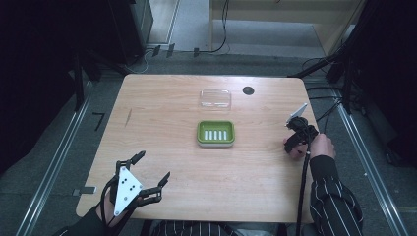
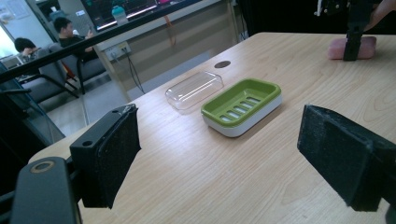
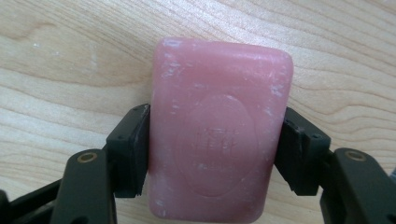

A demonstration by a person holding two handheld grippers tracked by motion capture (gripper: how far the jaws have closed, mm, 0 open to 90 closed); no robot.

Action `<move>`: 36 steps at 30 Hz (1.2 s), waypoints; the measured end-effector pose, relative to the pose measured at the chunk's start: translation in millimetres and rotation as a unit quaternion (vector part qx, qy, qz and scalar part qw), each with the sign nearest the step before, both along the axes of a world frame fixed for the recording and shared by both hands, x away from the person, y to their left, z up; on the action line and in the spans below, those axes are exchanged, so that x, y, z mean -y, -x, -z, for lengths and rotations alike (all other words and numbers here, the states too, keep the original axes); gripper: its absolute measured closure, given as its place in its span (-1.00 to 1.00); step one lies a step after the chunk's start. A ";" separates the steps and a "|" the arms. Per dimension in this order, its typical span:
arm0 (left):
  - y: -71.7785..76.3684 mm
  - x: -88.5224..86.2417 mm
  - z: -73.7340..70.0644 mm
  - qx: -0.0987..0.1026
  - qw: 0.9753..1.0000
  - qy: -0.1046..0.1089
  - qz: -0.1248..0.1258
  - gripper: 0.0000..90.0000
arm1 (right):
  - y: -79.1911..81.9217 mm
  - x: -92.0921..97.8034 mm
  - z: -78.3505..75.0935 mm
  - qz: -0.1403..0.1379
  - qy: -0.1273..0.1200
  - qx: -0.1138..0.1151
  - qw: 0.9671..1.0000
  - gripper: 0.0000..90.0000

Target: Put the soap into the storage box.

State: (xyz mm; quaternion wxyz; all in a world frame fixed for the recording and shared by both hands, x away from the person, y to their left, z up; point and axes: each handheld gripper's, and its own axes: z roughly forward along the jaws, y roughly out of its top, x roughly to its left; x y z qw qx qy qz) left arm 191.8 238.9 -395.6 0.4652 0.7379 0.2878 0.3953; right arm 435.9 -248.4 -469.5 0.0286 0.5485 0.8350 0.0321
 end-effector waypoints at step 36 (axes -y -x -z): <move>-0.2 -0.4 -0.1 0.000 1.000 0.002 -0.001 -0.71 | 6.1 -15.5 -16.9 -0.043 -0.019 0.022 0.999 -0.14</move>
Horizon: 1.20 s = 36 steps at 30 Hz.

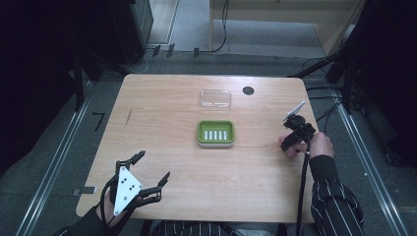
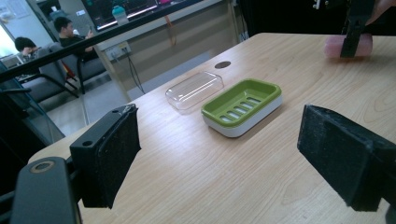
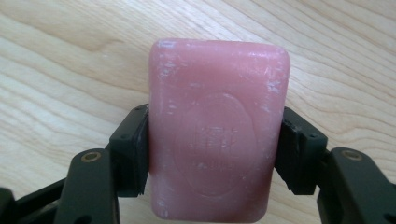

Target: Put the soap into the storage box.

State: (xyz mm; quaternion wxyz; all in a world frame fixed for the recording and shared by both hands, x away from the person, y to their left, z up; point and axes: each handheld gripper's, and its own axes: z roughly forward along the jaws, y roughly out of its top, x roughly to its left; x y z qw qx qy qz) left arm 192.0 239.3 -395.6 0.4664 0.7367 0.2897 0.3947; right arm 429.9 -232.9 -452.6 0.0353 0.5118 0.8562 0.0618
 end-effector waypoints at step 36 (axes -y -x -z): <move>-0.1 -0.1 0.1 -0.001 1.000 0.000 -0.001 -0.71 | 7.0 -53.0 -26.0 -0.105 -0.010 0.035 0.994 -0.14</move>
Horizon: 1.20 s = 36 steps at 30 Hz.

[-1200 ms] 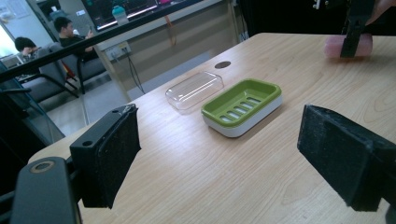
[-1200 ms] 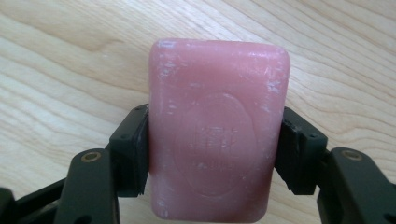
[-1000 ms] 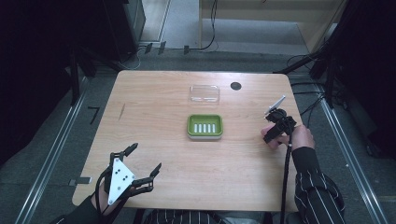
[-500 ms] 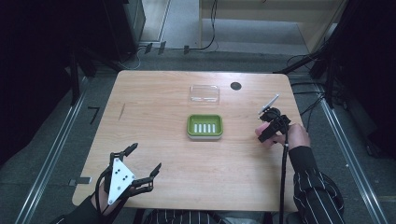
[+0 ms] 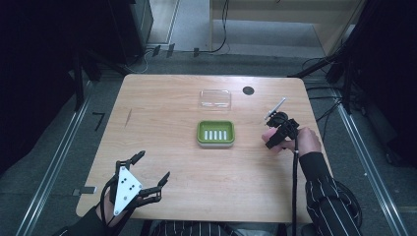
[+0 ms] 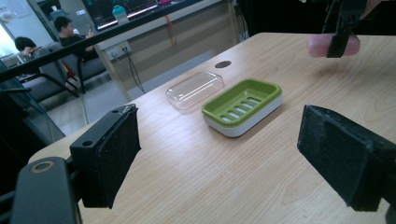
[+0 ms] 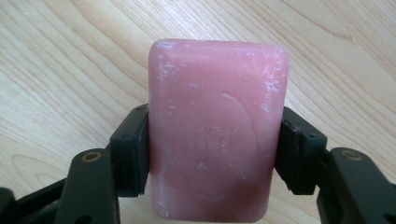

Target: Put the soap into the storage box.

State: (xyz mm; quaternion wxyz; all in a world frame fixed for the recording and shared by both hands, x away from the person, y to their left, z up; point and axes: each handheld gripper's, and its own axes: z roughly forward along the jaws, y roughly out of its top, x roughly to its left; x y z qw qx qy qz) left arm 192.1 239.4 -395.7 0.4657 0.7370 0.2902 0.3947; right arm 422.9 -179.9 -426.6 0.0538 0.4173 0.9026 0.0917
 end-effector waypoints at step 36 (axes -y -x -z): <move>-0.2 0.1 0.1 -0.002 1.000 -0.003 0.001 -0.71 | -13.7 -48.1 -10.7 -0.060 0.010 0.012 0.998 -0.14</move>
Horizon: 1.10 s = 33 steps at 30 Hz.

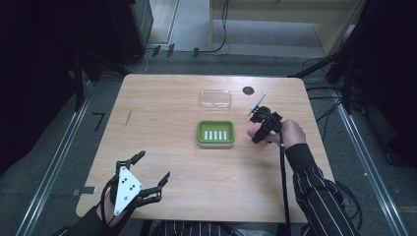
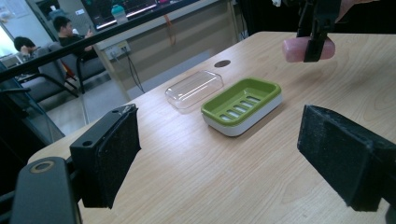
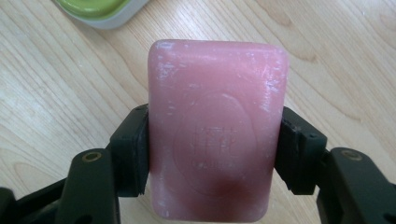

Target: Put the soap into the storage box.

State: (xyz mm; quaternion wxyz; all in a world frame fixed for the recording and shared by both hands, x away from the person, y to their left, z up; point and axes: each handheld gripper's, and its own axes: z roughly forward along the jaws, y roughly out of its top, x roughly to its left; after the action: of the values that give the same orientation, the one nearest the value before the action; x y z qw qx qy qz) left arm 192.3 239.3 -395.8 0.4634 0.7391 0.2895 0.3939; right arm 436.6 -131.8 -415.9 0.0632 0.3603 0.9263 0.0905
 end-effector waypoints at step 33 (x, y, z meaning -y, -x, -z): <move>0.0 -0.8 0.0 0.001 1.000 0.001 -0.001 -0.71 | -14.3 -27.9 -7.9 -0.041 -0.001 0.017 0.999 -0.13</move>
State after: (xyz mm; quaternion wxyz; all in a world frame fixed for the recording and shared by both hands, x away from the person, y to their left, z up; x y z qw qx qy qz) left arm 192.2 240.0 -395.9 0.4643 0.7379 0.2905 0.3943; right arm 450.9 -103.9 -408.0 0.0749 0.3205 0.9390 0.0997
